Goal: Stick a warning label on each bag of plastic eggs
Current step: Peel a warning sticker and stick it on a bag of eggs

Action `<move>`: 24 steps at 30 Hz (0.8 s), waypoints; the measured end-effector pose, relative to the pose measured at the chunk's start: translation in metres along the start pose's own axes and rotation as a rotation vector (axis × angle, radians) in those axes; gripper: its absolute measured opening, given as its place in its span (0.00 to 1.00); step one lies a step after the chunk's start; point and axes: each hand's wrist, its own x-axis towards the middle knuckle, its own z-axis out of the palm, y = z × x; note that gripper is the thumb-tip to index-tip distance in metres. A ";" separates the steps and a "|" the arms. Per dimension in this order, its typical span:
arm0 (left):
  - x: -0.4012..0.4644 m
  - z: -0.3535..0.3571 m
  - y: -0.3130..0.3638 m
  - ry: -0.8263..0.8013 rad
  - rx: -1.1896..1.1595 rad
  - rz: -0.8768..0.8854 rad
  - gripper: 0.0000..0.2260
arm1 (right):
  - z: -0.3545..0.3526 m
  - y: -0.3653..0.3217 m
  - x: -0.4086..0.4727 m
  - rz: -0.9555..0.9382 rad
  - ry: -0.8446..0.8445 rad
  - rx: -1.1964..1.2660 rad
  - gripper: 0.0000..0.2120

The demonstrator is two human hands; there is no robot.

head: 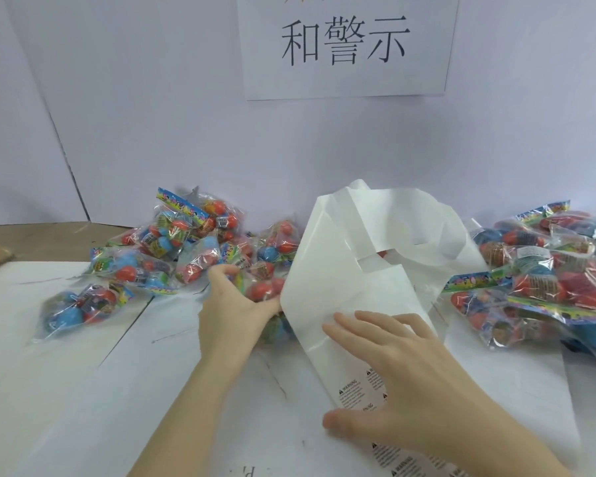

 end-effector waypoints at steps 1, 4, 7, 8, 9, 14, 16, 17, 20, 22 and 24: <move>0.000 -0.002 0.001 0.118 -0.044 0.032 0.31 | 0.002 0.003 -0.001 0.008 -0.005 -0.010 0.41; -0.004 -0.009 0.009 0.490 -0.273 0.155 0.33 | 0.003 0.008 -0.001 0.032 0.036 -0.051 0.40; -0.007 -0.018 0.023 0.466 -0.707 0.132 0.33 | 0.003 0.007 -0.001 0.044 0.049 -0.070 0.39; -0.005 -0.021 0.026 0.354 -0.849 0.069 0.35 | 0.004 0.007 -0.001 0.049 0.043 -0.080 0.39; -0.003 -0.023 0.029 0.227 -0.965 0.018 0.37 | 0.004 0.007 -0.001 0.062 0.029 -0.084 0.39; -0.015 -0.020 0.039 -0.113 -1.003 0.080 0.35 | 0.005 0.005 0.003 0.058 0.129 0.019 0.25; -0.025 -0.018 0.043 -0.127 -0.854 0.191 0.33 | 0.000 -0.001 0.005 0.145 0.251 0.379 0.23; -0.029 -0.016 0.044 -0.146 -0.804 0.251 0.34 | -0.004 -0.004 0.006 0.219 0.342 0.652 0.21; -0.040 -0.009 0.046 -0.239 -0.705 0.377 0.41 | -0.016 -0.001 0.005 0.300 0.421 1.226 0.19; -0.045 -0.002 0.044 -0.308 -0.696 0.384 0.40 | -0.022 -0.004 0.003 0.275 0.363 1.309 0.16; -0.047 0.000 0.044 -0.376 -0.726 0.343 0.37 | -0.023 -0.008 0.003 0.295 0.351 1.323 0.17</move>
